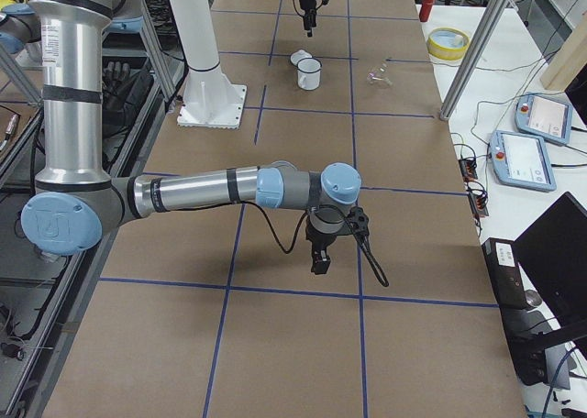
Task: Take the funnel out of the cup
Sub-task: 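Move the left gripper down to the white lid, then close the left gripper on the white lid's knob and lift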
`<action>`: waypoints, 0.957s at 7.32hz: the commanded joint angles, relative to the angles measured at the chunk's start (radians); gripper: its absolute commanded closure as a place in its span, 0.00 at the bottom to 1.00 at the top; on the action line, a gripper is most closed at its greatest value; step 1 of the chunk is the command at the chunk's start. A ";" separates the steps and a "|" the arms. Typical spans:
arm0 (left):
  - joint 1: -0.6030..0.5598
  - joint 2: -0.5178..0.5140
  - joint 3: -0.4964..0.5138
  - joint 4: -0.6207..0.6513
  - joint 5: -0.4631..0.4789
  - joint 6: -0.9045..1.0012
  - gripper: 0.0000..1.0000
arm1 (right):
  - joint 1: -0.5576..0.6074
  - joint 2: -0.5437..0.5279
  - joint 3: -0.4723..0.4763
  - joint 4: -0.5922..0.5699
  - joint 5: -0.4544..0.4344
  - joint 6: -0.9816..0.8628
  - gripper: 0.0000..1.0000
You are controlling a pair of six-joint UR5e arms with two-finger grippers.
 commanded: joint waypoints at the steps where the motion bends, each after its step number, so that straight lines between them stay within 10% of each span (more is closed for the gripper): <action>1: 0.099 -0.003 0.051 -0.037 0.035 -0.103 0.00 | 0.000 -0.001 0.000 0.000 0.000 0.000 0.00; 7: 0.126 -0.054 0.103 -0.037 0.067 -0.134 0.22 | 0.000 -0.001 0.001 0.000 0.000 0.000 0.00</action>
